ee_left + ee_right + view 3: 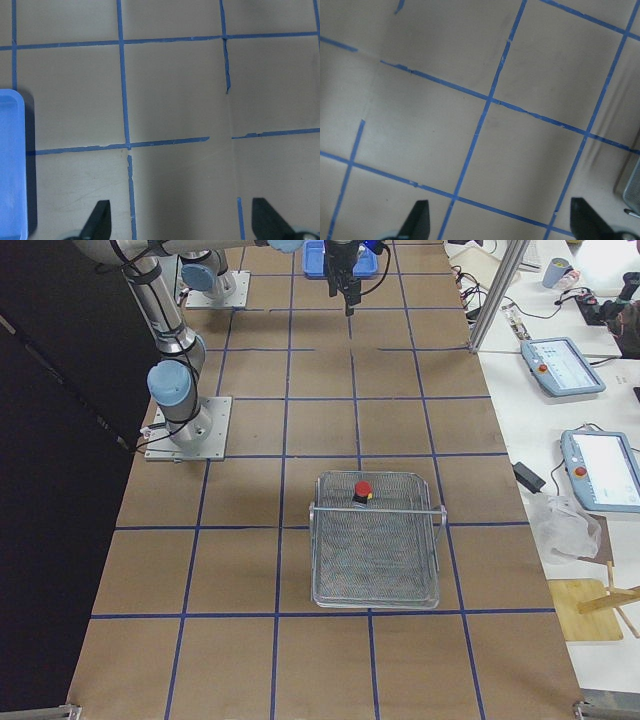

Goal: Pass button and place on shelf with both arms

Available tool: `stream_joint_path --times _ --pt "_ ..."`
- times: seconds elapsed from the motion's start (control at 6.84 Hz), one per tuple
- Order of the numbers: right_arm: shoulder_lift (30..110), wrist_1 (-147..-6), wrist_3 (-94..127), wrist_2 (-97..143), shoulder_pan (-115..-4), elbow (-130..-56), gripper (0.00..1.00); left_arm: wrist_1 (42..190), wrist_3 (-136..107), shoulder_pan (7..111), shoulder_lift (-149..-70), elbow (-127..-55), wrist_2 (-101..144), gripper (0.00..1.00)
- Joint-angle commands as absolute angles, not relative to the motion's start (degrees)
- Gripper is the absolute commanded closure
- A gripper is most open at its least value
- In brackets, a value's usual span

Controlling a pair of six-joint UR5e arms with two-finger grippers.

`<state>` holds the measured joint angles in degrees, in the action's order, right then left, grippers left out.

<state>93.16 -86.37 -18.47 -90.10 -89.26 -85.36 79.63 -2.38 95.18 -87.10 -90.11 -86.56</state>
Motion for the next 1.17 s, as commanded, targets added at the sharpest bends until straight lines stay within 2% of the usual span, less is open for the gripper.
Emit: stream_joint_path --times 0.0,0.44,1.02 --pt "92.4 -87.6 -6.9 -88.8 -87.1 -83.9 0.00 79.6 -2.4 95.2 -86.9 -90.3 -86.4 0.00" --pt "87.9 -87.2 -0.3 -88.6 -85.6 -81.1 0.00 78.8 -2.2 95.2 -87.8 -90.5 -86.1 0.00" --pt "88.2 -87.7 1.5 -90.3 -86.0 -85.7 0.00 78.8 -2.1 95.3 -87.6 -90.4 -85.8 0.00"
